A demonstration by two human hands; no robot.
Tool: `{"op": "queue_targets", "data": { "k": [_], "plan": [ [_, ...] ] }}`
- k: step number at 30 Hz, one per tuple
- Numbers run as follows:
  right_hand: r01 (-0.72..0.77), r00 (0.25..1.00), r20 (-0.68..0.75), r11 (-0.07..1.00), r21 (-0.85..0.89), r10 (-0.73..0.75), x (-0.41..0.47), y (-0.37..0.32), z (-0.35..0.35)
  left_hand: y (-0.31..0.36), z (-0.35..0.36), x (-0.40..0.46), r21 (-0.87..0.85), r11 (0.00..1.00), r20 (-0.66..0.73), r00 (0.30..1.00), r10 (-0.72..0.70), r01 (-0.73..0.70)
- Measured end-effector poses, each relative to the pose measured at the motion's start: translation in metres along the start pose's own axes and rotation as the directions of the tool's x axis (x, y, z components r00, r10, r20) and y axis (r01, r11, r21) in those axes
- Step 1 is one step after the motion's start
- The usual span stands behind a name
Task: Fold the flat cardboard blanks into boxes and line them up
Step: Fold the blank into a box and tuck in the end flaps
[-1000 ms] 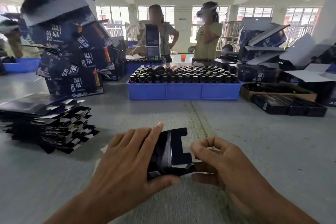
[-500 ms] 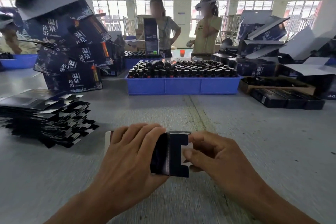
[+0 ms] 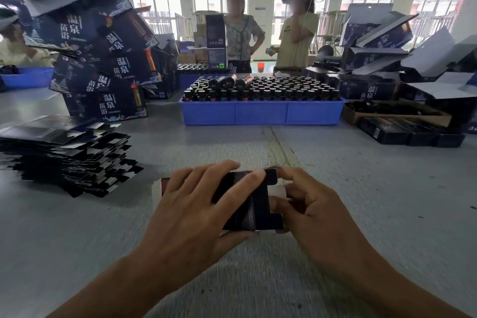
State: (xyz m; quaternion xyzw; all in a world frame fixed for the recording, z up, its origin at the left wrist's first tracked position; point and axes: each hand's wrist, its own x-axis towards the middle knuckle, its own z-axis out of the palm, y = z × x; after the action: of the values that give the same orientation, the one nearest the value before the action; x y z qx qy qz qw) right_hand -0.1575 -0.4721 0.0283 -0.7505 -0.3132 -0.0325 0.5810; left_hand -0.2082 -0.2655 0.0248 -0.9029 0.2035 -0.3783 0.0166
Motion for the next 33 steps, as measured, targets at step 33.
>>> {"op": "queue_targets", "data": {
  "k": [33],
  "plan": [
    [0.15,0.977,-0.112,0.957,-0.248,-0.183,-0.0061,-0.0051,0.002,-0.0054,-0.0084,0.0047,-0.11,0.994,-0.027,1.0,0.008,-0.011]
  ]
}}
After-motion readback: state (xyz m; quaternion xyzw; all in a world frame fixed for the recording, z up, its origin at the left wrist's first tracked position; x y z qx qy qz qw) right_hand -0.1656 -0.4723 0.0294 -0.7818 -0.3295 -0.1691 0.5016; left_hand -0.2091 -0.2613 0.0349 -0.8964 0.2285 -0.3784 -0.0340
